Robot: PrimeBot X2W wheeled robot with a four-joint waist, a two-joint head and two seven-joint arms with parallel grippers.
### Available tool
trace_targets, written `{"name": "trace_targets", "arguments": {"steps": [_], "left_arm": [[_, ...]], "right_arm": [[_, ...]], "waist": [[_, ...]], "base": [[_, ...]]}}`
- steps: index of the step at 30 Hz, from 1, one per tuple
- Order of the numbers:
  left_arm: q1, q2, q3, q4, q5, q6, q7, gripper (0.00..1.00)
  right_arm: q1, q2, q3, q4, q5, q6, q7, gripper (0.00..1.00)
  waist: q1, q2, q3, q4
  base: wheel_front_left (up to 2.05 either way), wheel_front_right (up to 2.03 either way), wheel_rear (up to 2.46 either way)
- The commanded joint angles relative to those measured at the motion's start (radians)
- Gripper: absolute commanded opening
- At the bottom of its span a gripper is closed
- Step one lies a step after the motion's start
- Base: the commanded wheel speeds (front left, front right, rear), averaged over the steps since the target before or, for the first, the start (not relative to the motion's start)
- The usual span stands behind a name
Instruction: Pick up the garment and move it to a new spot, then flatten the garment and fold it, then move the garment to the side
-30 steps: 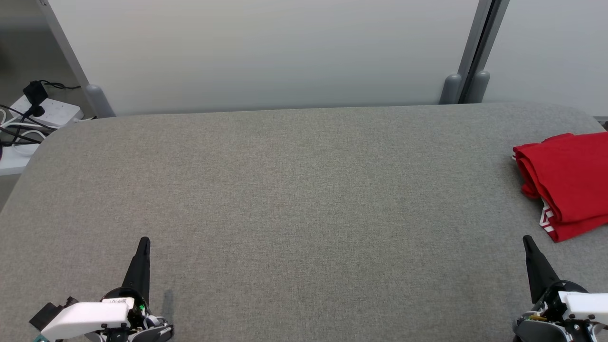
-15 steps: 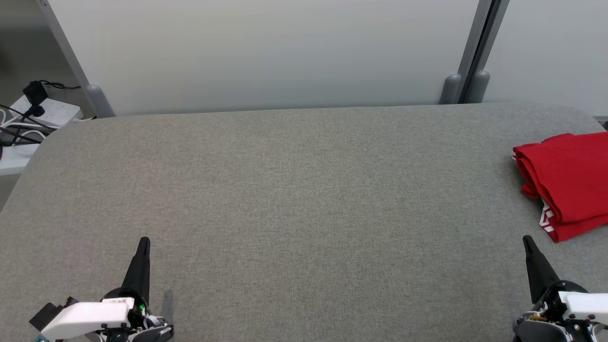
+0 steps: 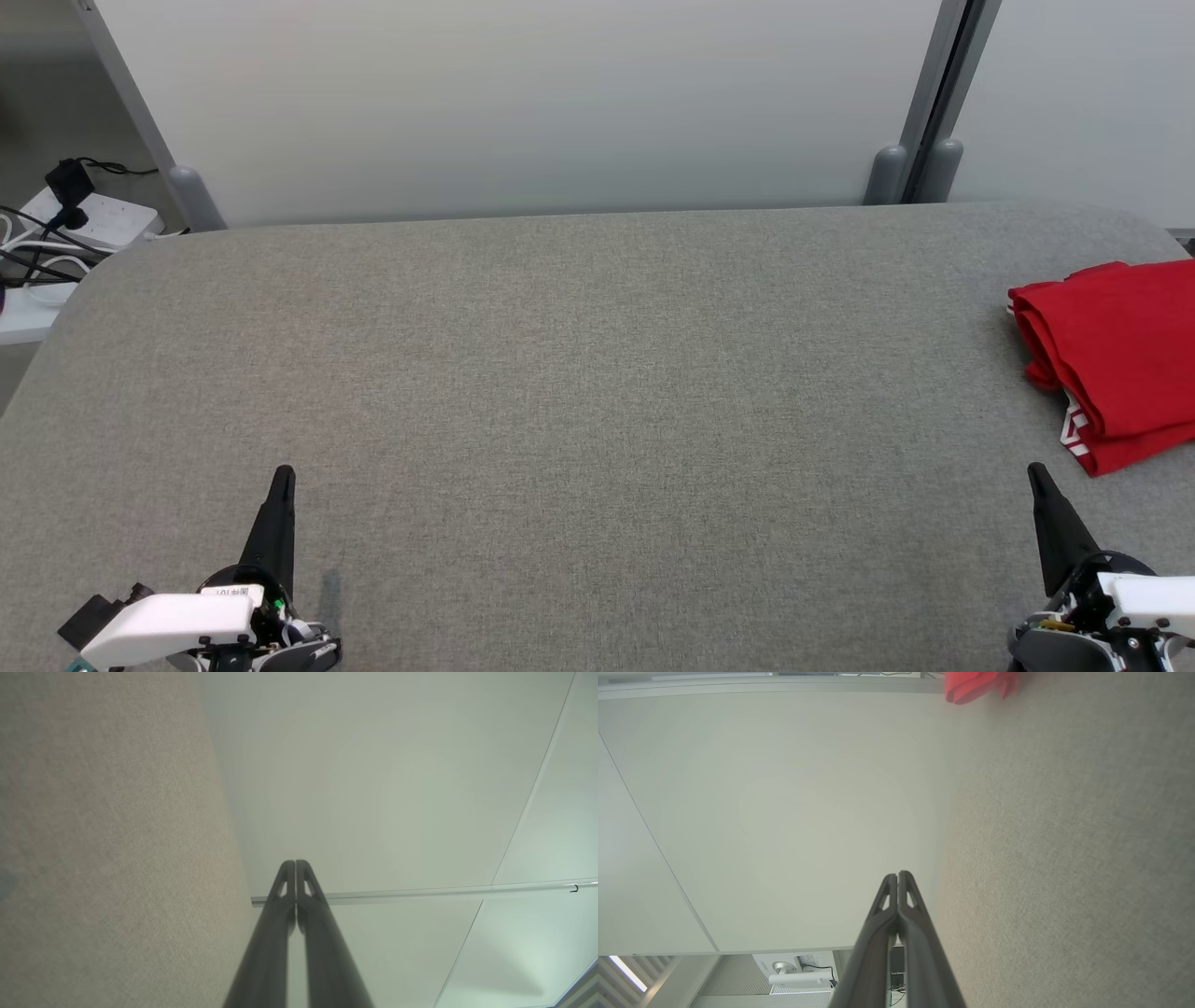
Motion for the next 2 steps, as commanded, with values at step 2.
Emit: {"name": "trace_targets", "arguments": {"steps": [2], "left_arm": [[-0.057, 0.018, 0.033, -0.022, -0.005, -0.008, 0.007, 0.0]], "right_arm": [[-0.045, -0.011, 0.016, -0.025, -0.006, 0.001, 0.009, 0.0]], "waist": [[0.0, 0.0, 0.0, 0.0]], "base": [[0.0, 0.0, 0.0]]}}
